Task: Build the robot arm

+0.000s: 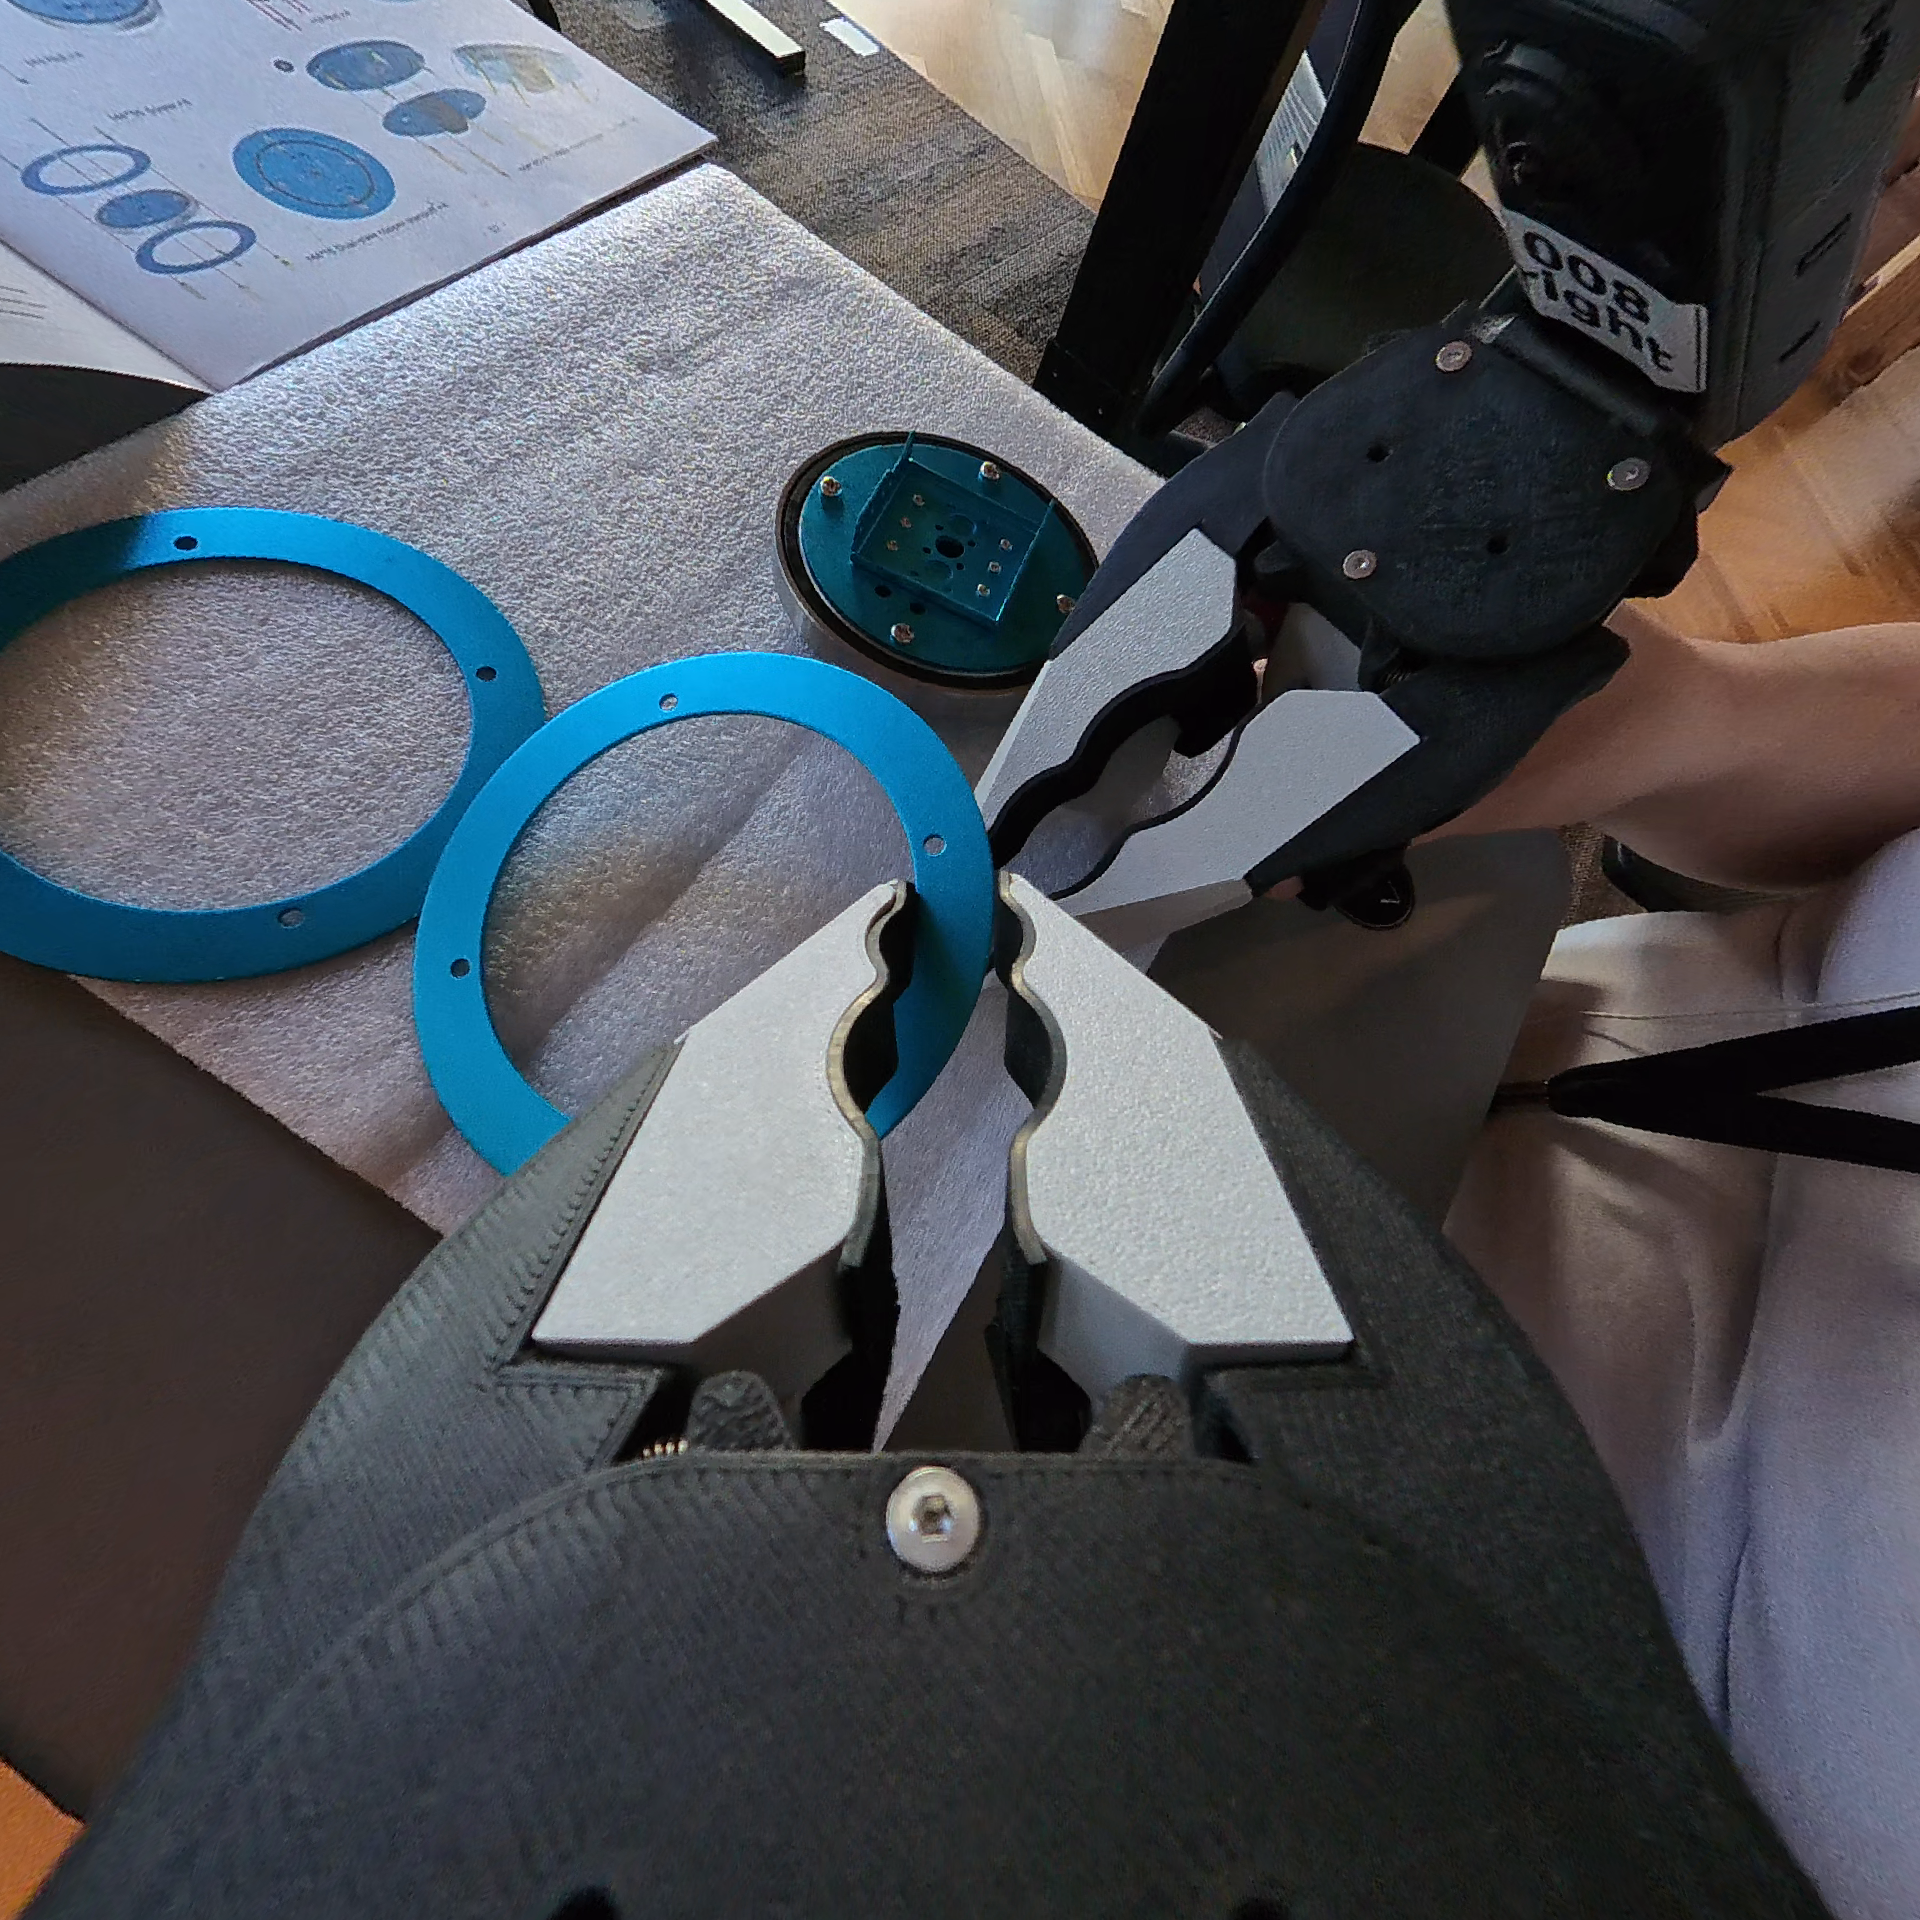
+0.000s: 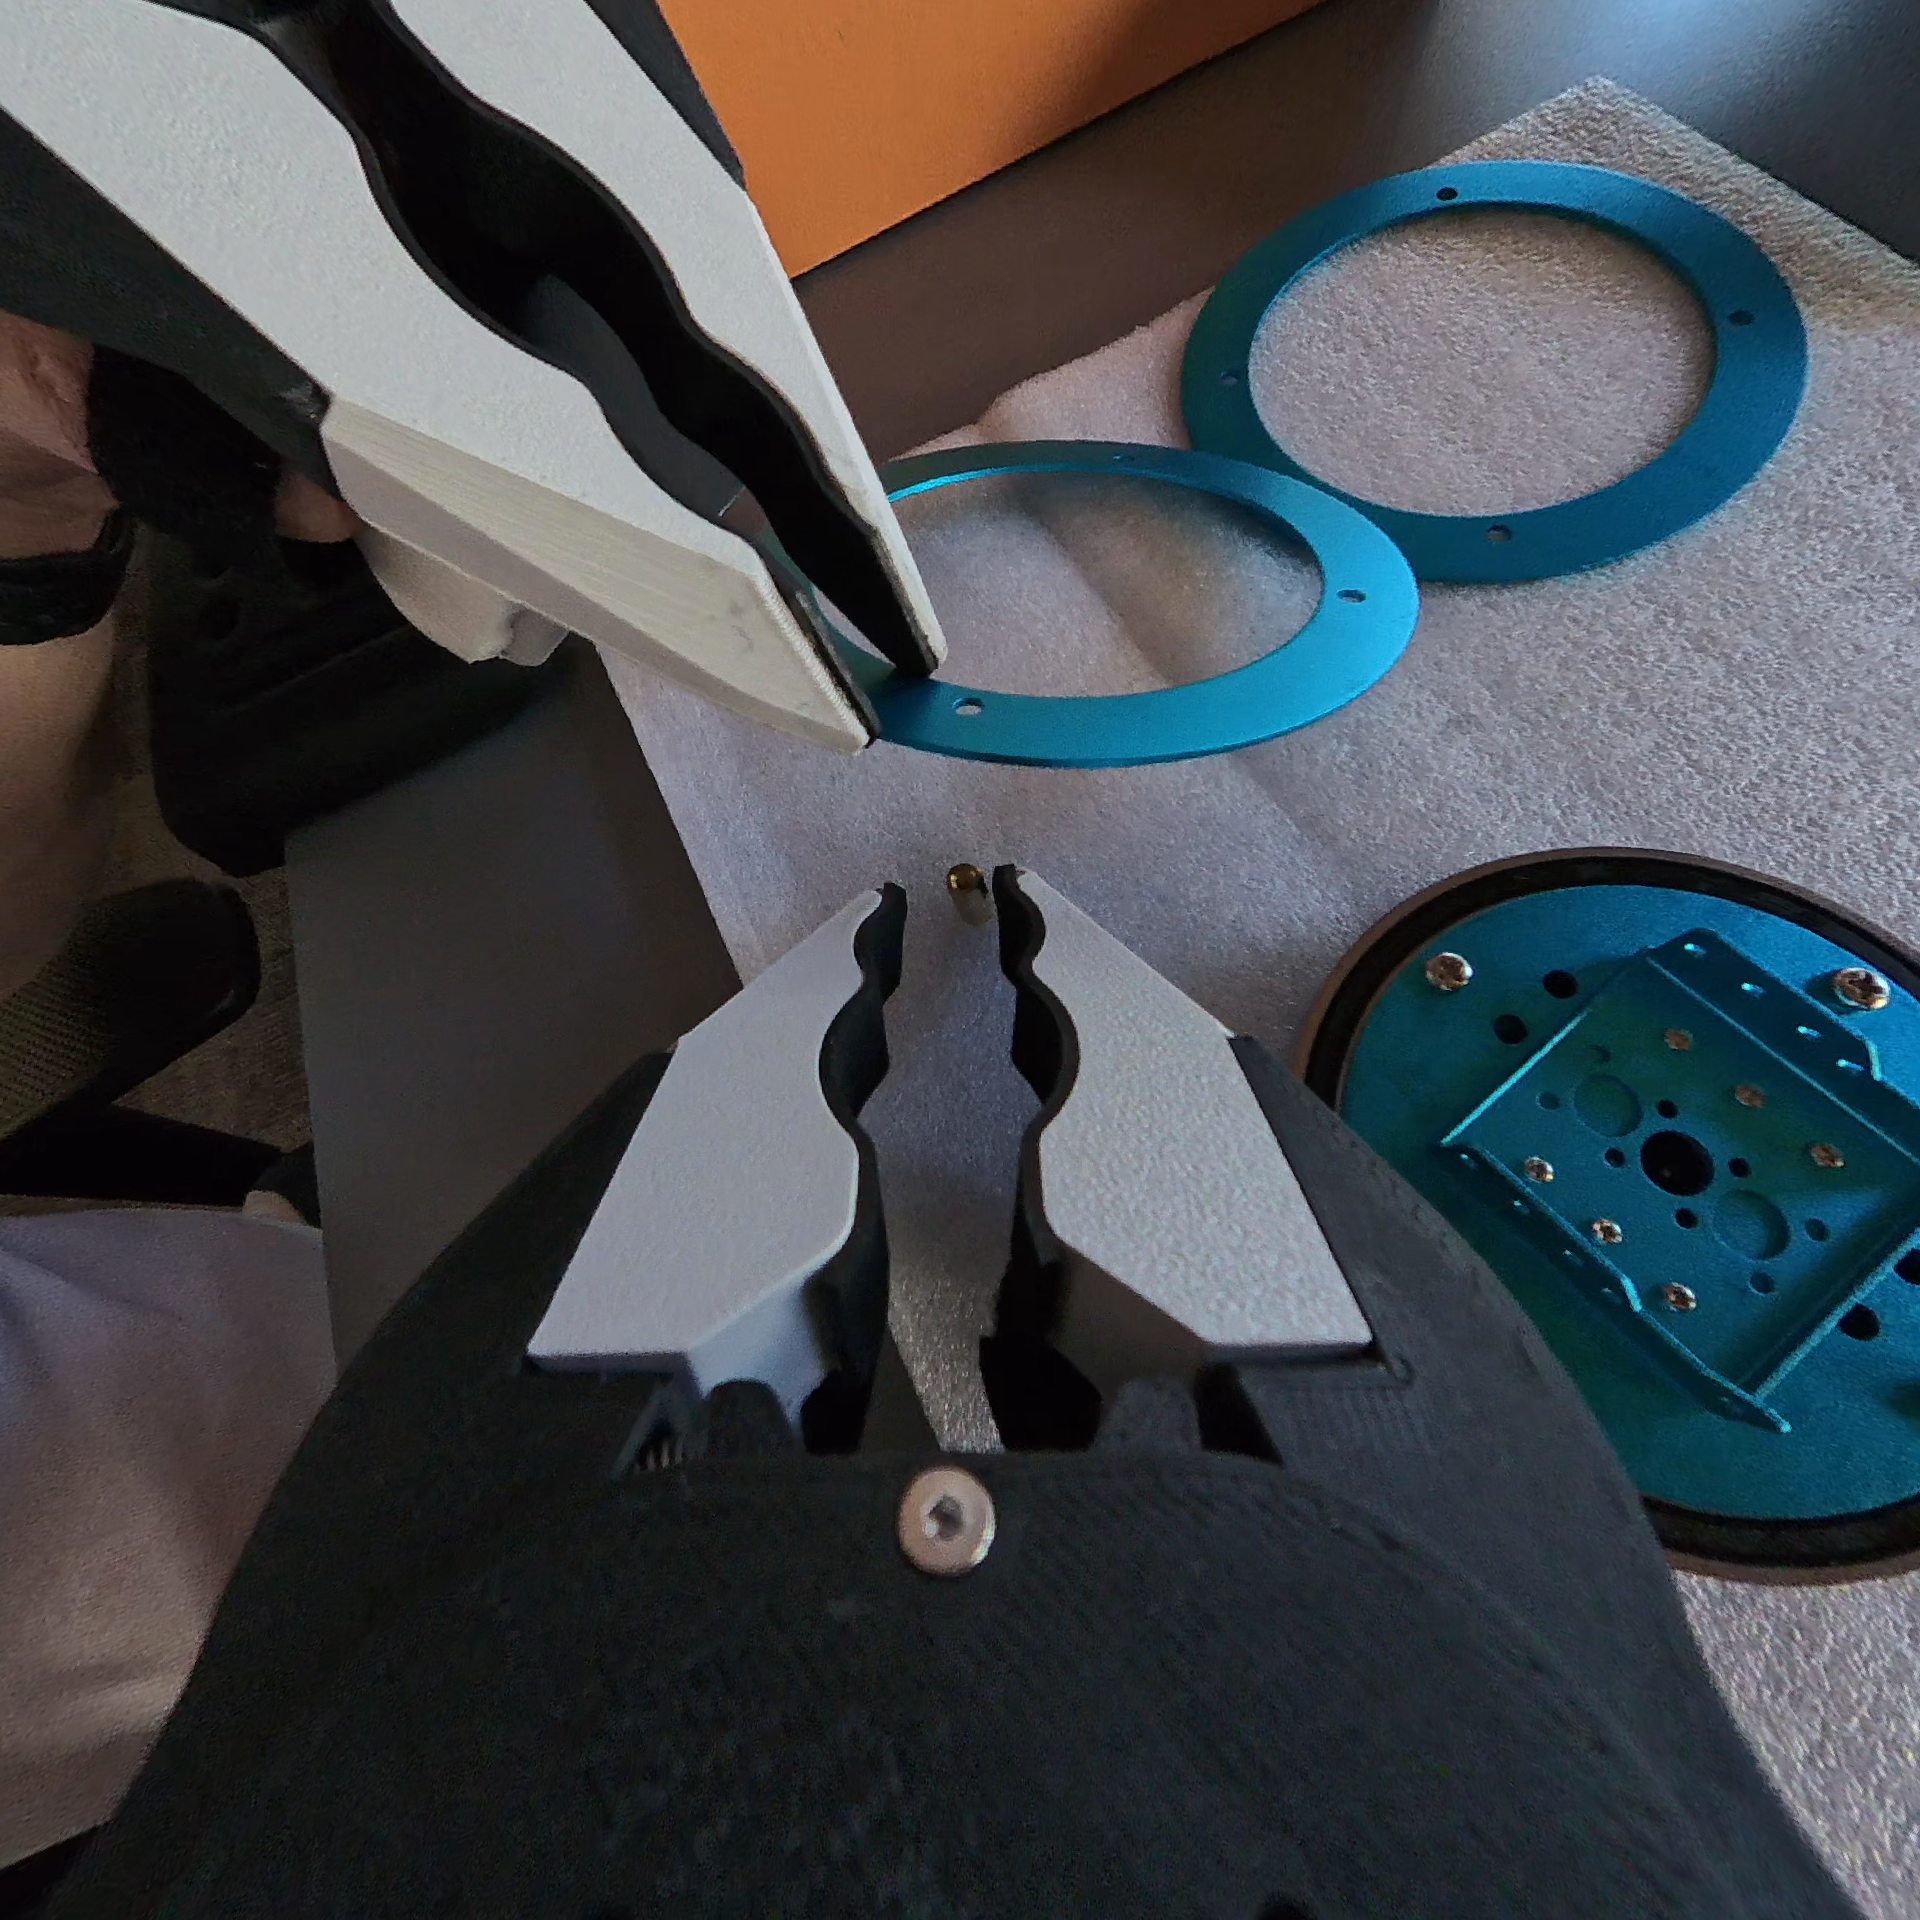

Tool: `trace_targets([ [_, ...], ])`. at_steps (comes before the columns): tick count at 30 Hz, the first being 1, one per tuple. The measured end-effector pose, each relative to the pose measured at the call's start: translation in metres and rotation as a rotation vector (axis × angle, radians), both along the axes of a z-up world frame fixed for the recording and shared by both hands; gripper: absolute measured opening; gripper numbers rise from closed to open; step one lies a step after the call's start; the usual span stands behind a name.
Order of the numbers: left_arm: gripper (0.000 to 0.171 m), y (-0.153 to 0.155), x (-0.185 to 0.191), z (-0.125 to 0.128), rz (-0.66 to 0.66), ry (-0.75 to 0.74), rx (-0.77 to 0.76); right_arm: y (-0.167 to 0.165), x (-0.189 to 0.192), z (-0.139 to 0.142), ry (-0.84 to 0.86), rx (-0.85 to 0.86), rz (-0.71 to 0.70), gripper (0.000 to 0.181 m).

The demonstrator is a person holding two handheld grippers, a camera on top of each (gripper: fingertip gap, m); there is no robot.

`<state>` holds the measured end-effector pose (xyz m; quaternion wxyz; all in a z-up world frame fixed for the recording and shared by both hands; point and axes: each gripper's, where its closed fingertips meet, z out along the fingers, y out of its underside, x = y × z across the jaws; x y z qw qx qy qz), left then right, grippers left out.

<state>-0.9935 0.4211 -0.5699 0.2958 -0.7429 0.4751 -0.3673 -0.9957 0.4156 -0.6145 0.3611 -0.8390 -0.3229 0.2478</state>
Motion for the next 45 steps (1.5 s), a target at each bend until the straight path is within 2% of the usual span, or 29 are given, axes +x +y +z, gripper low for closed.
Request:
trace_targets([
  [6,0.013,-0.002,0.0,-0.003,0.002,0.003,0.005,-0.003,0.008,0.007,-0.013,0.048,-0.02,0.028],
  [9,0.013,-0.006,0.002,-0.005,-0.006,0.006,0.006,-0.005,0.022,0.019,-0.039,0.131,-0.031,0.022],
  [12,0.013,-0.007,0.003,-0.008,-0.008,0.02,0.021,-0.004,0.032,0.027,-0.133,0.275,0.027,0.021],
  [16,0.013,-0.01,0.005,-0.011,-0.013,0.041,0.042,0.002,0.03,0.036,-0.3,0.57,0.136,0.023],
  [18,0.013,-0.011,0.005,-0.013,-0.011,0.045,0.049,0.0,0.024,0.031,-0.382,0.643,0.215,0.024],
  [22,0.013,-0.014,0.006,-0.016,-0.013,0.053,0.045,0.006,0.02,0.026,-0.517,0.778,0.249,0.018],
  [27,0.013,-0.014,0.007,-0.017,-0.011,0.054,0.049,0.008,0.018,0.021,-0.541,0.805,0.258,0.007],
  [45,0.012,-0.015,0.006,-0.025,-0.017,0.094,0.048,0.007,0.018,0.013,-0.527,0.782,0.258,0.005],
])
